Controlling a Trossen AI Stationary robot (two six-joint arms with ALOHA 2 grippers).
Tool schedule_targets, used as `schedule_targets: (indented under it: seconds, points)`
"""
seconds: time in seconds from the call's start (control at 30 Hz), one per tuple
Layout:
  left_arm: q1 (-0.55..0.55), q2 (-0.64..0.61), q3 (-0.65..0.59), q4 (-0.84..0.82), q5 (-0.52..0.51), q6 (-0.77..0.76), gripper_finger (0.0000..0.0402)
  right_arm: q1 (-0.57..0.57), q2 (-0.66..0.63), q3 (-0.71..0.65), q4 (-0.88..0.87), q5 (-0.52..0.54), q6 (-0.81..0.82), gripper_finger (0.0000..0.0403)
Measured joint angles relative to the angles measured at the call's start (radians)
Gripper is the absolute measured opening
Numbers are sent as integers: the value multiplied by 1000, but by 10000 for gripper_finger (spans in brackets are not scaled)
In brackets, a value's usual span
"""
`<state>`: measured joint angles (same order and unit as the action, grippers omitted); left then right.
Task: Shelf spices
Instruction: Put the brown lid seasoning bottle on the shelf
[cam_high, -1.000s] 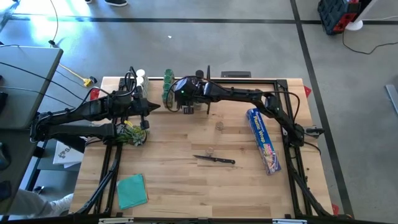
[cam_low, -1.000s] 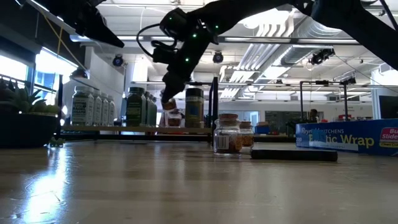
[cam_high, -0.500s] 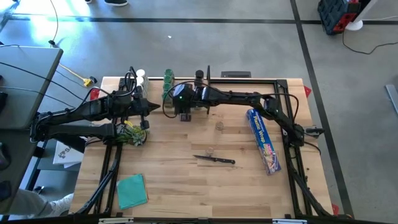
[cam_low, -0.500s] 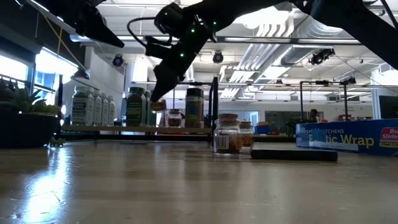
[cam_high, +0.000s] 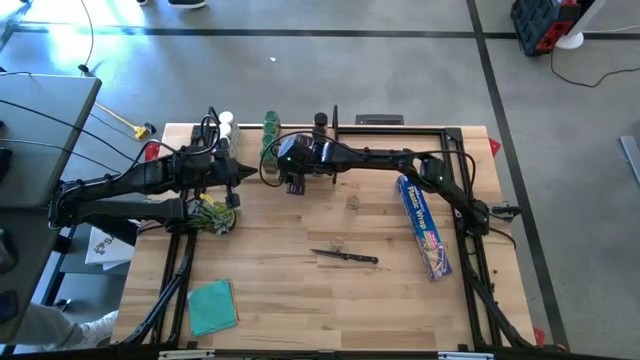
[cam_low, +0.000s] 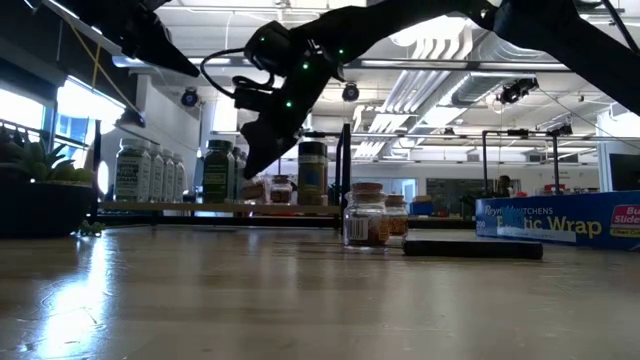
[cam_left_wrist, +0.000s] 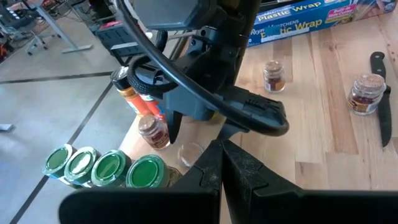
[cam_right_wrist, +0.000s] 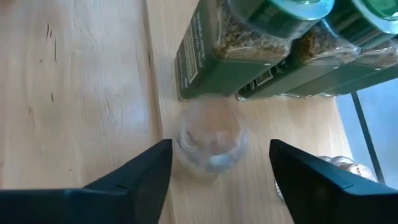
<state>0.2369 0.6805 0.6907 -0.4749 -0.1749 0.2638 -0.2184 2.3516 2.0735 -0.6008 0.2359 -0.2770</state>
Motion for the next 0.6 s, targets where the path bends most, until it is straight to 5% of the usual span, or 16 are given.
schedule_targets:
  seconds: [0.6]
  points:
    - [0,0,0,0,0,0,1,9,-1,0,70,-61,-60,275]
